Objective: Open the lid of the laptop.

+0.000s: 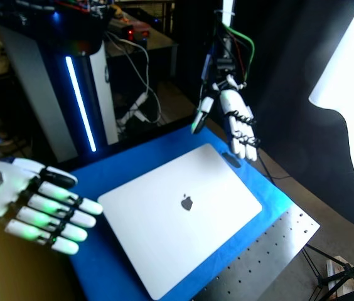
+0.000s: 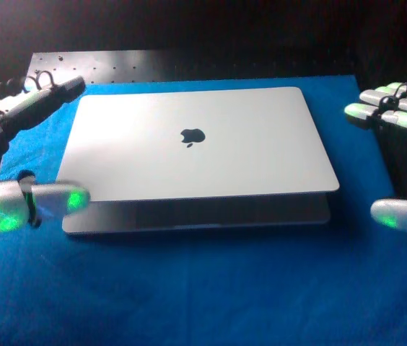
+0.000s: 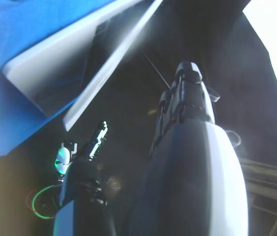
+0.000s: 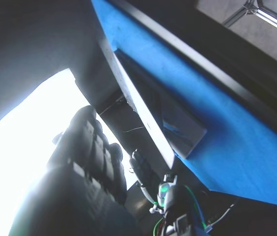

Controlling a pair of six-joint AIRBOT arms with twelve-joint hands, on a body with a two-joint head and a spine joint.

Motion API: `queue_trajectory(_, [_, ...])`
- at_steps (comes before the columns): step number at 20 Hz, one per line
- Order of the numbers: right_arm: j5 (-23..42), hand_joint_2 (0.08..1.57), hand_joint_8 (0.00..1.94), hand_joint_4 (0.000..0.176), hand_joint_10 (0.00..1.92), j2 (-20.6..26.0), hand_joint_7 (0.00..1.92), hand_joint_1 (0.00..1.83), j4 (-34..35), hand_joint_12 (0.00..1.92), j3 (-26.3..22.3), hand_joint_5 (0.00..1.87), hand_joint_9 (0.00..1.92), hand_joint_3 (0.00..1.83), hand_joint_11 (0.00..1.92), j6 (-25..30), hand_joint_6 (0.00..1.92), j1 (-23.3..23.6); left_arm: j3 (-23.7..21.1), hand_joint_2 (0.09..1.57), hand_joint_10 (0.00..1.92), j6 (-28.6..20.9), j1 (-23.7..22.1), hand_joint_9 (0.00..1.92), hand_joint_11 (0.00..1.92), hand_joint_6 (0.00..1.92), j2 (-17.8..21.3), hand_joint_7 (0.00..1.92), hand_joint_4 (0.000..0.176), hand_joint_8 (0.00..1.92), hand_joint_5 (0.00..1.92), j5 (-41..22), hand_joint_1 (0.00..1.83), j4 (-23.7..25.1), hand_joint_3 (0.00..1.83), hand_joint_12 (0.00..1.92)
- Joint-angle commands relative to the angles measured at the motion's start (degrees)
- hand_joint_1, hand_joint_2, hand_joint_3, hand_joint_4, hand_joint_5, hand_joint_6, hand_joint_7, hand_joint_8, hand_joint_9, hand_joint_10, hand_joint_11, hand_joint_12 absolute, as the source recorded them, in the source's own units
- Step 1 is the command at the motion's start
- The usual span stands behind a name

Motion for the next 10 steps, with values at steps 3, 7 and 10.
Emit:
queue_trajectory(3, [5.3,1.29,0.0,0.032,0.0,-0.1,0.18,0.0,0.9,0.11,0.3,0.17,0.13,0.01,0.04,0.2,0.01,0.6,0.1,0.98,0.0,-0.5,0.0,0.0,0.05,0.0,0.0,0.0,0.176,0.0,0.05,-7.4,0.53,-0.3,0.0,0.03])
queue_trajectory(7, [2.7,1.35,0.0,0.011,0.0,-0.1,0.18,0.05,0.8,0.14,0.2,0.19,0.15,0.01,0.11,0.2,0.01,-0.5,0.1,0.99,0.0,-1.5,0.5,0.0,0.01,0.0,0.0,0.0,0.176,0.0,0.04,-7.4,0.49,-0.3,0.0,0.02])
queue_trajectory(10, [0.8,1.34,0.0,0.004,0.0,-0.1,0.17,0.01,0.6,0.13,0.2,0.18,0.13,0.0,0.1,0.2,0.0,-0.8,0.1,0.98,0.0,-2.0,0.6,0.0,0.0,0.0,0.0,0.0,0.176,0.0,0.02,-7.7,0.48,-0.3,0.0,0.0])
